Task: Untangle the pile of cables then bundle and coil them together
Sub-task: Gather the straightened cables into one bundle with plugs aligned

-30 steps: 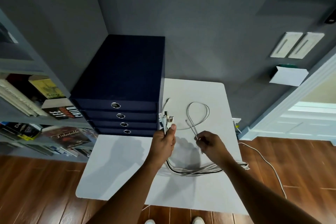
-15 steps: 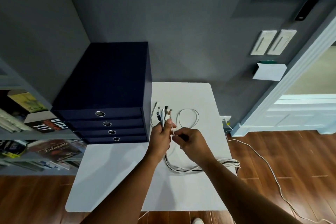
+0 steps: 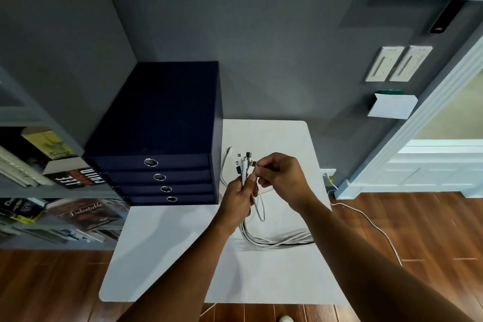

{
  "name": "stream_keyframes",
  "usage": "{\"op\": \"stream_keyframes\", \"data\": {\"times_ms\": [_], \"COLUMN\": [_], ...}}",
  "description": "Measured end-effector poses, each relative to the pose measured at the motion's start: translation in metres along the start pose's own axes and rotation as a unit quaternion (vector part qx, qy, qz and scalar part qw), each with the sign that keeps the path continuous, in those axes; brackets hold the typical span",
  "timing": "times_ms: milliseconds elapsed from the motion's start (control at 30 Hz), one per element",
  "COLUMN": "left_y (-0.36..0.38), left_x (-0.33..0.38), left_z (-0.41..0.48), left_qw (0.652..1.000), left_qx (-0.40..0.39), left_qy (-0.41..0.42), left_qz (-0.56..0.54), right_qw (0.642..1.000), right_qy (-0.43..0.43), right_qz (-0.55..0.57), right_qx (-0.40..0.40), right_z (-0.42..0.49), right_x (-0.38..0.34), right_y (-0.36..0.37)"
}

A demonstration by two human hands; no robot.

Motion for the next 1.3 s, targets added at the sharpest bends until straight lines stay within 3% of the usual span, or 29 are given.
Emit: {"op": "stream_keyframes", "data": {"times_ms": [267, 433, 700, 800, 967, 1100, 1200, 1300], "left_y": [0.010, 0.011, 0.017, 0.018, 0.015, 0.012, 0.015, 0.017], "left_x": [0.003, 0.005, 0.011, 0.009, 0.022, 0.034, 0.038, 0.040], "left_z": [0.001, 0.002, -0.005, -0.004, 0.008, 0.022, 0.026, 0.025], "left_qw": [0.998, 0.996, 0.990, 0.994, 0.999, 0.992, 0.988, 0.985], "left_qx": [-0.056, -0.070, -0.100, -0.074, 0.016, 0.065, 0.055, 0.054], "left_qy": [-0.023, -0.043, -0.093, -0.074, -0.013, 0.004, 0.012, 0.028], "left_qz": [0.032, 0.027, -0.020, -0.022, -0.049, -0.108, -0.142, -0.159], "right_qw": [0.994, 0.973, 0.958, 0.974, 0.999, 0.985, 0.965, 0.950], "right_qy": [-0.076, -0.130, -0.161, -0.138, 0.003, -0.028, -0.056, -0.013], "right_qz": [-0.080, -0.191, -0.229, -0.175, 0.050, -0.109, -0.226, -0.296], "right_qx": [0.006, 0.015, 0.068, 0.046, -0.016, -0.135, -0.122, -0.097], "right_z": [0.004, 0.002, 0.004, 0.003, -0.023, -0.052, -0.055, -0.050], "right_x": [-0.007, -0.016, -0.016, -0.011, 0.025, 0.054, 0.074, 0.082], "right_y": [0.008, 0.014, 0.007, 0.006, 0.025, 0.041, 0.038, 0.025]}}
Point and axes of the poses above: each hand's wrist, its own z-axis towards the middle knuckle, its own y-axis out of the palm, x = y × z, the point moved 4 cm from there along z, towards the middle knuckle, and after that the axes turned 14 degrees about -z, right-handed, at the moved point
